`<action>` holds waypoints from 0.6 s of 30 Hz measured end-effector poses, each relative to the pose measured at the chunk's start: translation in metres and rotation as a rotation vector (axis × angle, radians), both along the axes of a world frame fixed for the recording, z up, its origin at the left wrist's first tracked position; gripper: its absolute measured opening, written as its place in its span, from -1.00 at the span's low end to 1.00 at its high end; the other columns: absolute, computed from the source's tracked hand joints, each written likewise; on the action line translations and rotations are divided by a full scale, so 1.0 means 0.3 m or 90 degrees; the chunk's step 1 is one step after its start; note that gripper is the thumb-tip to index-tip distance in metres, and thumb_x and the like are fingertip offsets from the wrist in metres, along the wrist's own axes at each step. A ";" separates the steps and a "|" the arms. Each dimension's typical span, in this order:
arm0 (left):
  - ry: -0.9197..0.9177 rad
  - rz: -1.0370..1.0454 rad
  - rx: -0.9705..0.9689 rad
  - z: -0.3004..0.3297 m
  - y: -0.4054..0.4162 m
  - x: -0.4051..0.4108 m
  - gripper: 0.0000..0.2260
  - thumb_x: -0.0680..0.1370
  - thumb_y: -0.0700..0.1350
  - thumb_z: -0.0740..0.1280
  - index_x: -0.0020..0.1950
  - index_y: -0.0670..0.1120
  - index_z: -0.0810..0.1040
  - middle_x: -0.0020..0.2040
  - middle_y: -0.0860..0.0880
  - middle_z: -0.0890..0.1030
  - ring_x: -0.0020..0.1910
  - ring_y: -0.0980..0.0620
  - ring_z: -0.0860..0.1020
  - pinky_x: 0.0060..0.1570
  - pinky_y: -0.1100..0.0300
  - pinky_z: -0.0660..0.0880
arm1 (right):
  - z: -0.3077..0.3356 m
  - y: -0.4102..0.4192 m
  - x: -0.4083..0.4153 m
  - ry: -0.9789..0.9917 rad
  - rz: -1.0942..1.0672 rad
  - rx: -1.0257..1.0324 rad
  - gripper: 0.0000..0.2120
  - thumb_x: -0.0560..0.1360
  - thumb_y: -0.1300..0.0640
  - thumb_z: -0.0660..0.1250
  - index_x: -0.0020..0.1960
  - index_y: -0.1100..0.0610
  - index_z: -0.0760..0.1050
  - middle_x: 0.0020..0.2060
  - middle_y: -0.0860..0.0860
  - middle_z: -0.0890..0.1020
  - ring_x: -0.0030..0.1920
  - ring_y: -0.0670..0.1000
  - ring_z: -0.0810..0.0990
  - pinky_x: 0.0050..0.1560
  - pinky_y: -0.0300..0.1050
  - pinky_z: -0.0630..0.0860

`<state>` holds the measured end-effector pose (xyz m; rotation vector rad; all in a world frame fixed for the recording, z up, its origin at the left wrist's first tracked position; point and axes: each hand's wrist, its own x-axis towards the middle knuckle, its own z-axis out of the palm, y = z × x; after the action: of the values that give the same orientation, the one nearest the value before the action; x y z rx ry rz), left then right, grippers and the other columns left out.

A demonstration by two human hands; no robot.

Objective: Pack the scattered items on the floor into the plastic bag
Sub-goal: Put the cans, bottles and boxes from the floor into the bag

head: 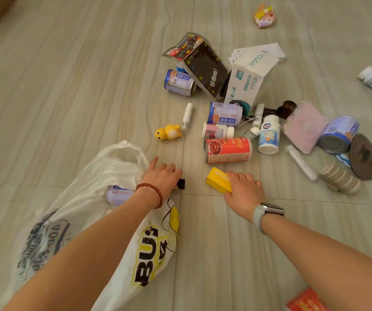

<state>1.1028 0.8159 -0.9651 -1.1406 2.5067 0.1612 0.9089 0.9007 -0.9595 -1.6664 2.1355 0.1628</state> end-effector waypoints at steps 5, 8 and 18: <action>0.490 0.289 0.008 0.189 0.042 -0.022 -0.71 0.55 -0.08 0.23 0.23 -0.18 0.39 0.17 -0.15 0.44 0.00 -0.13 0.49 -0.03 0.00 0.49 | 0.105 -0.031 0.065 -0.262 -0.085 -0.089 -0.61 0.45 0.08 0.27 0.26 0.10 0.34 0.15 0.11 0.53 0.16 0.18 0.47 0.10 0.05 0.45; 0.593 0.329 -0.026 0.295 0.082 0.066 -0.73 0.52 -0.10 0.28 0.19 -0.18 0.44 0.05 -0.07 0.46 -0.10 -0.01 0.46 -0.12 0.18 0.40 | 0.195 -0.036 0.145 -0.332 -0.049 -0.124 -0.56 0.48 0.05 0.27 0.32 0.09 0.30 0.17 0.08 0.51 0.15 0.11 0.48 0.09 -0.01 0.44; 0.472 0.662 0.037 0.233 0.344 0.522 -0.74 0.54 -0.13 0.25 0.19 -0.19 0.49 0.11 -0.15 0.59 -0.12 0.04 0.49 -0.10 0.22 0.41 | 0.341 -0.015 0.534 -0.406 0.224 -0.131 -0.39 0.49 -0.08 0.24 0.46 0.00 0.08 0.34 0.01 0.41 0.23 0.07 0.46 0.19 0.00 0.43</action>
<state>1.2593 0.9191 -0.8952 -2.5982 2.0665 1.0715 1.0693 0.8963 -0.8572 -1.8749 1.4174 -0.4447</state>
